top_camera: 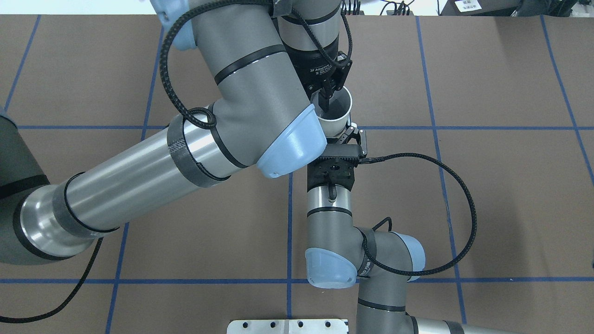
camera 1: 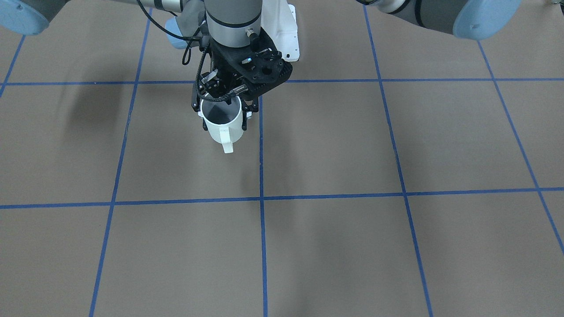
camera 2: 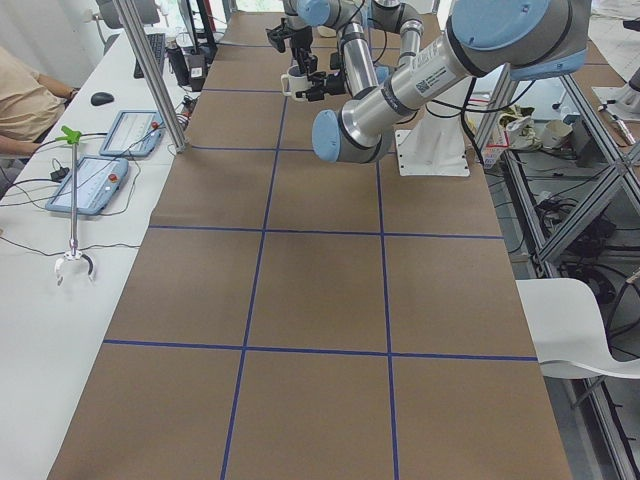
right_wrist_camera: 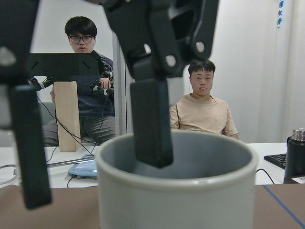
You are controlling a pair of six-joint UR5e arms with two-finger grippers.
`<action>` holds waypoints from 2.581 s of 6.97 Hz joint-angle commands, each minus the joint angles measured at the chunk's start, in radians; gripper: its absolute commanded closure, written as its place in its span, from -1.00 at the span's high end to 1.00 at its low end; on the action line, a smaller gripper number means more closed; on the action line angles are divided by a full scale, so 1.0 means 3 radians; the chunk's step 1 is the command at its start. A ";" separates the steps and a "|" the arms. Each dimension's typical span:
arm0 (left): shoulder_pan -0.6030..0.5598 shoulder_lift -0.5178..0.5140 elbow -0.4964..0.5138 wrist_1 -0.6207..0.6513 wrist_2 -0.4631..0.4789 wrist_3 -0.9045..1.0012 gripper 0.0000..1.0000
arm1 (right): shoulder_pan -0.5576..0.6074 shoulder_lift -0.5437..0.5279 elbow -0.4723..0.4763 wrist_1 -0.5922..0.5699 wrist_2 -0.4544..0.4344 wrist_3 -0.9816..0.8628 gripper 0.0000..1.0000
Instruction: Left arm hands cup to right arm to dump lemon
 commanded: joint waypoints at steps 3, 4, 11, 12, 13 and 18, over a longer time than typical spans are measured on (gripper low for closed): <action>0.0011 0.0000 0.0000 -0.0001 0.0001 0.0000 -0.15 | 0.0001 -0.0015 0.0069 -0.0001 0.0000 -0.0002 -0.61; 0.0012 0.0000 0.0000 0.0004 0.0001 0.0000 -0.46 | 0.0001 -0.0015 0.0069 -0.0001 0.0000 0.0003 -0.61; 0.0022 -0.0020 -0.0087 0.0004 -0.0004 -0.0005 -1.00 | -0.0106 -0.0107 -0.0145 -0.0006 0.0066 0.0039 1.00; 0.0017 -0.0025 -0.0143 0.0004 -0.0004 -0.0005 -1.00 | -0.0137 -0.0122 -0.0151 -0.0006 0.0173 0.0054 1.00; 0.0001 -0.0005 -0.0325 0.0029 -0.0009 0.0000 -1.00 | -0.0142 -0.0244 -0.0111 0.0004 0.0356 0.0089 1.00; -0.0269 0.1575 -0.1669 -0.0077 0.0011 0.1539 -1.00 | 0.0968 -0.0975 0.0544 0.0030 0.2734 -0.0792 1.00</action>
